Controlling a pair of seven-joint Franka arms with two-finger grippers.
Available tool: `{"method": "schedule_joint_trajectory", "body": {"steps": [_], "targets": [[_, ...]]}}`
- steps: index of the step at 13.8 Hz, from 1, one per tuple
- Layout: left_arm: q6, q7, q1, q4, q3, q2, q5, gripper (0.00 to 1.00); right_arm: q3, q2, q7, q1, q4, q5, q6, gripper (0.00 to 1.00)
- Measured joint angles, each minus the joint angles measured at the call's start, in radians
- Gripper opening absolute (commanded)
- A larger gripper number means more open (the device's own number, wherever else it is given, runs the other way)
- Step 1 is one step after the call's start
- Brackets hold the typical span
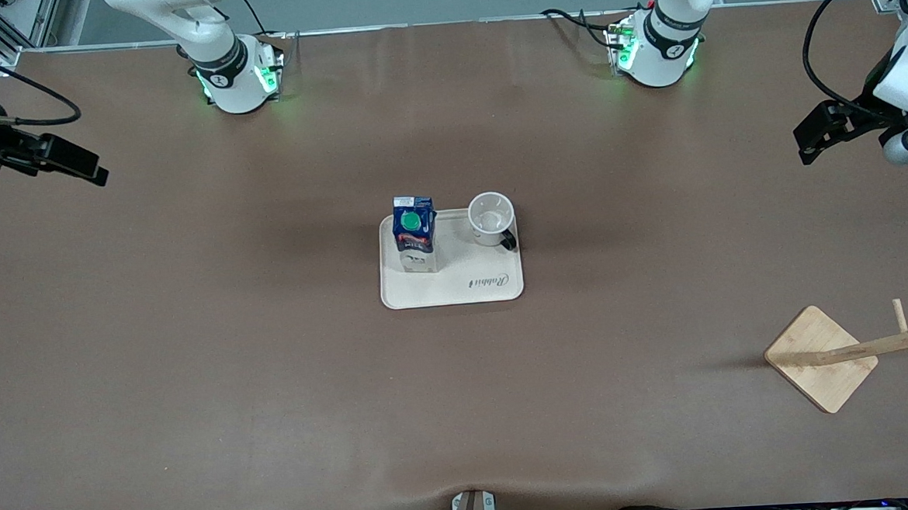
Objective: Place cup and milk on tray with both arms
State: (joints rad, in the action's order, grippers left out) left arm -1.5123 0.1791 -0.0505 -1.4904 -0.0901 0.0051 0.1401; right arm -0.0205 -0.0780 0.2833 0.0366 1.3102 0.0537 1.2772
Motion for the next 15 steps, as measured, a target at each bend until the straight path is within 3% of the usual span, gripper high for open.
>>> {"method": "schedule_joint_trajectory", "body": {"steps": [2,5,7,15], "targets": [[0.0,0.0,0.0,0.0,0.0,0.001,0.0,1.0,0.009,0.075,-0.075,-0.023,0.096,-0.003,0.04,1.0],[0.0,0.0,0.0,0.001,0.0,0.001,0.0,1.0,0.07,0.137,-0.235,-0.022,0.167,-0.004,0.048,1.0],[0.0,0.0,0.0,0.001,0.0,0.001,0.0,1.0,0.101,0.149,-0.313,-0.022,0.182,-0.005,0.049,1.0],[0.003,0.0,0.003,0.007,0.002,0.001,0.0,1.0,0.102,0.157,-0.328,-0.02,0.202,-0.038,0.059,1.0]]}}
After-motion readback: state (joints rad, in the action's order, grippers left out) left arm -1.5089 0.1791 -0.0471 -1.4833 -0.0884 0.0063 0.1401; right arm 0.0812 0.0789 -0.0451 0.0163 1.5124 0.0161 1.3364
